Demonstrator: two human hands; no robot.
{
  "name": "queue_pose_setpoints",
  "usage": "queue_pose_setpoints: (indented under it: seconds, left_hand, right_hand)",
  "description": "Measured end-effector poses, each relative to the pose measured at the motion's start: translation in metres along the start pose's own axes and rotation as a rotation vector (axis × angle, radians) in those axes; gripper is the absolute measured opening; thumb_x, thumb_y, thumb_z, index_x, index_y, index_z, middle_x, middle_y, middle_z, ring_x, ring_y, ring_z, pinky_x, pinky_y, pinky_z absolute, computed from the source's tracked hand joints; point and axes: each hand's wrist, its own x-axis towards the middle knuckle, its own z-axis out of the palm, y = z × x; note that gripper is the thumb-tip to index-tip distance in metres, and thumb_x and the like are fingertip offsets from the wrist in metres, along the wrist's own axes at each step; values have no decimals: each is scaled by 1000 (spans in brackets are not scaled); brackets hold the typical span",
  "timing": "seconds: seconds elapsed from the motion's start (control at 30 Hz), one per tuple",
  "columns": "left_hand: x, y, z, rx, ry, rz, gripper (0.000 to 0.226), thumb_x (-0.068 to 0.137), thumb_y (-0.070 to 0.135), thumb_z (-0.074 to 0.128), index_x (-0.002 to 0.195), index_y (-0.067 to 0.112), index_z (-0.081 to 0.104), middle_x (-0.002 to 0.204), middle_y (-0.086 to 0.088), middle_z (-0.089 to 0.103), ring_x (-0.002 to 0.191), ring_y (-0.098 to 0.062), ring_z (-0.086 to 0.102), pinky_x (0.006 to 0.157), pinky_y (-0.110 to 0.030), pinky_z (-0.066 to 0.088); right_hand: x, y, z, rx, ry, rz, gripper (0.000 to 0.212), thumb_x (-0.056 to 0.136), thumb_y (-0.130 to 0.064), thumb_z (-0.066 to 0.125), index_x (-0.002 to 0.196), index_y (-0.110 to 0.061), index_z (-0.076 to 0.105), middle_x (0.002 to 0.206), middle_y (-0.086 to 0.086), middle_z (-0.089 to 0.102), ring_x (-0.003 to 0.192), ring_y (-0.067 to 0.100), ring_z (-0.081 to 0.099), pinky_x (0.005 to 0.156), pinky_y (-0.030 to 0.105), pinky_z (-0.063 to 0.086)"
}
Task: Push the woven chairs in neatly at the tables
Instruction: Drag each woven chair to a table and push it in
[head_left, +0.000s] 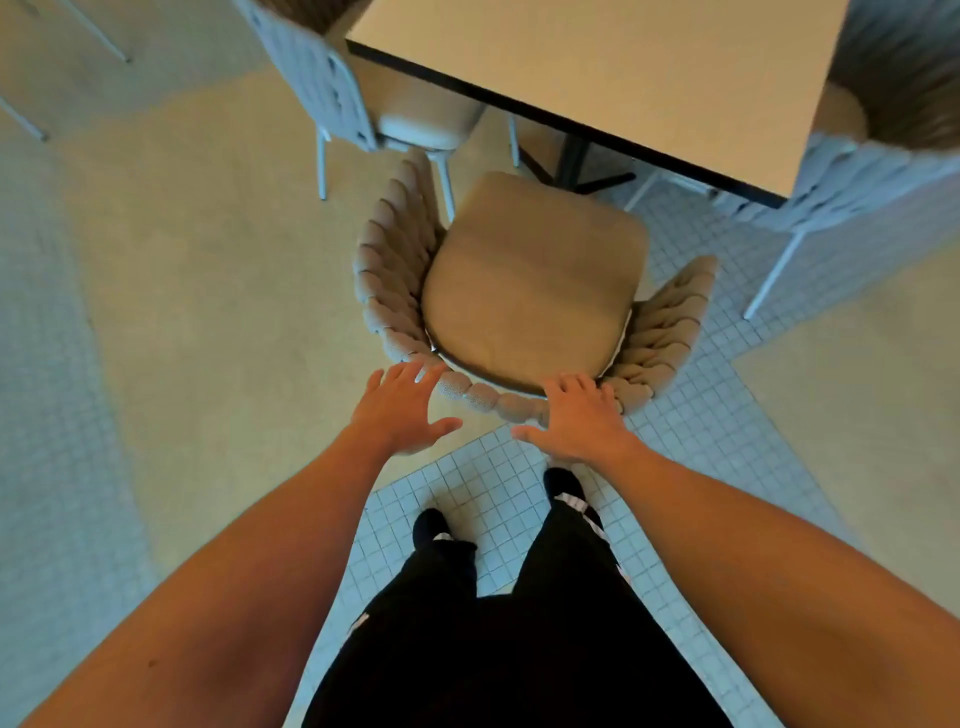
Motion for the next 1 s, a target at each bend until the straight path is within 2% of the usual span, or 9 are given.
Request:
queue_pose_setpoints:
  seconds: [0.2, 0.47, 0.57, 0.63, 0.8, 1.0]
  left_hand:
    - [33, -20, -1, 67, -23, 128, 90, 86, 77, 46, 158, 27, 21, 162, -5, 27, 148, -28, 25, 120, -52, 19]
    - [79, -34, 4, 215, -23, 226, 92, 83, 83, 40, 154, 27, 28, 155, -2, 39, 142, -26, 35, 114, -48, 25]
    - [94, -43, 9, 254, -69, 222, 94, 80, 88, 37, 154, 31, 27, 153, 1, 42, 142, -24, 36, 113, -54, 20]
    - [100, -50, 14, 310, -78, 234, 92, 78, 90, 34, 151, 34, 33, 148, 3, 48, 140, -23, 39, 112, -59, 15]
    - [101, -58, 26, 323, -40, 290, 73, 81, 87, 31, 127, 34, 52, 129, 6, 59, 134, -24, 40, 115, -68, -1]
    - [102, -54, 21, 283, -22, 334, 67, 85, 82, 37, 126, 30, 54, 131, 9, 56, 133, -27, 38, 115, -67, 1]
  right_hand:
    - [-3, -12, 14, 76, 80, 116, 92, 86, -83, 45, 153, -21, 37, 157, 8, 39, 148, 31, 26, 119, 57, 21]
    - [19, -21, 23, 104, 75, 171, 86, 87, -81, 45, 149, -21, 41, 153, 6, 42, 144, 30, 29, 118, 58, 21]
    - [30, -25, 31, 122, 44, 173, 84, 89, -78, 46, 151, -22, 38, 153, 5, 44, 143, 31, 33, 119, 59, 20]
    - [37, -30, 38, 117, 7, 178, 80, 91, -76, 46, 149, -22, 39, 150, 5, 48, 140, 32, 38, 119, 59, 21]
    - [47, -43, 56, 61, 26, 229, 65, 96, -73, 37, 139, -24, 44, 140, 4, 58, 135, 34, 41, 115, 59, 22]
    - [47, -41, 54, 34, 32, 222, 64, 100, -70, 32, 143, -24, 41, 140, 3, 58, 136, 33, 40, 115, 60, 24]
